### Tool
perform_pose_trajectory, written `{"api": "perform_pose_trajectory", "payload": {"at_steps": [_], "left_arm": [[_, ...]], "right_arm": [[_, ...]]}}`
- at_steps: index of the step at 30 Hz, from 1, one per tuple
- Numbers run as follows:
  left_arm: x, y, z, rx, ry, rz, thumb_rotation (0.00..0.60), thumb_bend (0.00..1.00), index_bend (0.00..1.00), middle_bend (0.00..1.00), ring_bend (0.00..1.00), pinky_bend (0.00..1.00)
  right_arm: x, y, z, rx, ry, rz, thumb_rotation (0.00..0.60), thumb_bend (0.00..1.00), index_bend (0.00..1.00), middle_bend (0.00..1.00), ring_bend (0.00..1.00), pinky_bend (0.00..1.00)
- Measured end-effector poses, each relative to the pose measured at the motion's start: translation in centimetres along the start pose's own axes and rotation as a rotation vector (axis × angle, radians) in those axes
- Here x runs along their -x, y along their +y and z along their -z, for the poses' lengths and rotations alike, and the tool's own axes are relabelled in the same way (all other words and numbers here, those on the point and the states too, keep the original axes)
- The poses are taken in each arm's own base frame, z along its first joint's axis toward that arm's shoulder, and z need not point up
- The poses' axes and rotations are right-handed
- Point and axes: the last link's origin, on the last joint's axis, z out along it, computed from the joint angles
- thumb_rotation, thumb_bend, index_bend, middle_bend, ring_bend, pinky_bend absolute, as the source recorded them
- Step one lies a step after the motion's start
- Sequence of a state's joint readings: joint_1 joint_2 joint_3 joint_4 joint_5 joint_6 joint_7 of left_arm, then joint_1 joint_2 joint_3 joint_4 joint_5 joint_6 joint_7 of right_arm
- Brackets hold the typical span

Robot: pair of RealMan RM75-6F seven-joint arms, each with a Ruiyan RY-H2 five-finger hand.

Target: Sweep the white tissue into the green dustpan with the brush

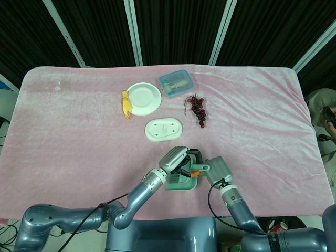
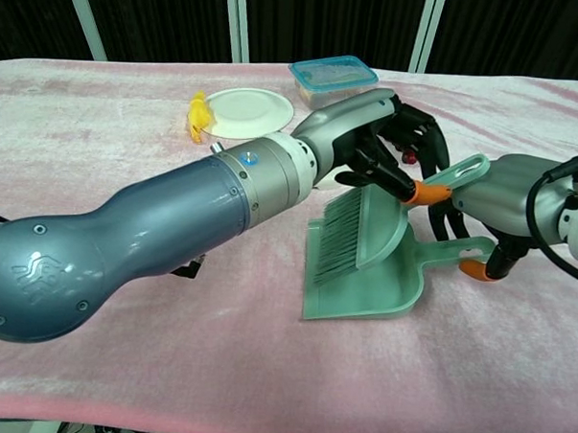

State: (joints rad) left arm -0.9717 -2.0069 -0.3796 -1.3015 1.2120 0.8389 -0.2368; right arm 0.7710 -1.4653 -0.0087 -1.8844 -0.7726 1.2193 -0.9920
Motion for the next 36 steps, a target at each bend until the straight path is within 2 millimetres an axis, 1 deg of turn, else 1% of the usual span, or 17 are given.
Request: {"api": "perform_pose_trajectory", "payload": {"at_steps": [3, 11, 16, 20, 26, 29, 36], "left_arm": [[-0.3, 0.2, 0.0, 0.007, 0.013, 0.001, 0.600, 0.36, 0.61, 0.61, 0.90, 1.00], [-1.8, 0.5, 0.1, 0.020, 0.069, 0.023, 0.600, 0.36, 0.61, 0.61, 0.90, 1.00], [-2.9, 0.5, 0.5, 0.025, 0.086, 0.024, 0.600, 0.36, 0.61, 0.61, 0.90, 1.00], [-4.0, 0.1, 1.1, 0.021, 0.090, -0.005, 0.600, 0.36, 0.61, 0.61, 0.90, 1.00], [-6.6, -1.8, 3.0, -0.021, 0.092, -0.089, 0.600, 0.36, 0.61, 0.61, 0.90, 1.00], [-8.2, -3.0, 4.5, -0.057, 0.093, -0.134, 0.600, 0.36, 0.61, 0.61, 0.90, 1.00], [-10.7, -5.5, 7.7, -0.136, 0.104, -0.199, 0.600, 0.36, 0.61, 0.61, 0.90, 1.00]], "right_arm": [[-0.1, 0.0, 0.1, 0.000, 0.003, 0.002, 0.600, 0.48, 0.70, 0.67, 0.67, 0.78], [-0.3, 0.0, 0.2, 0.001, 0.005, 0.006, 0.600, 0.48, 0.70, 0.67, 0.67, 0.78], [-0.2, 0.0, 0.3, 0.005, 0.001, 0.007, 0.600, 0.48, 0.70, 0.67, 0.67, 0.78], [-0.2, 0.0, 0.3, 0.010, 0.001, 0.005, 0.600, 0.49, 0.70, 0.67, 0.67, 0.78], [-0.1, -0.2, 0.3, 0.011, -0.001, 0.001, 0.600, 0.49, 0.70, 0.66, 0.67, 0.78], [0.0, -0.3, 0.3, 0.012, -0.002, 0.002, 0.600, 0.49, 0.70, 0.66, 0.67, 0.78], [0.5, -0.6, 0.4, 0.012, -0.009, 0.005, 0.600, 0.48, 0.70, 0.63, 0.67, 0.78]]}}
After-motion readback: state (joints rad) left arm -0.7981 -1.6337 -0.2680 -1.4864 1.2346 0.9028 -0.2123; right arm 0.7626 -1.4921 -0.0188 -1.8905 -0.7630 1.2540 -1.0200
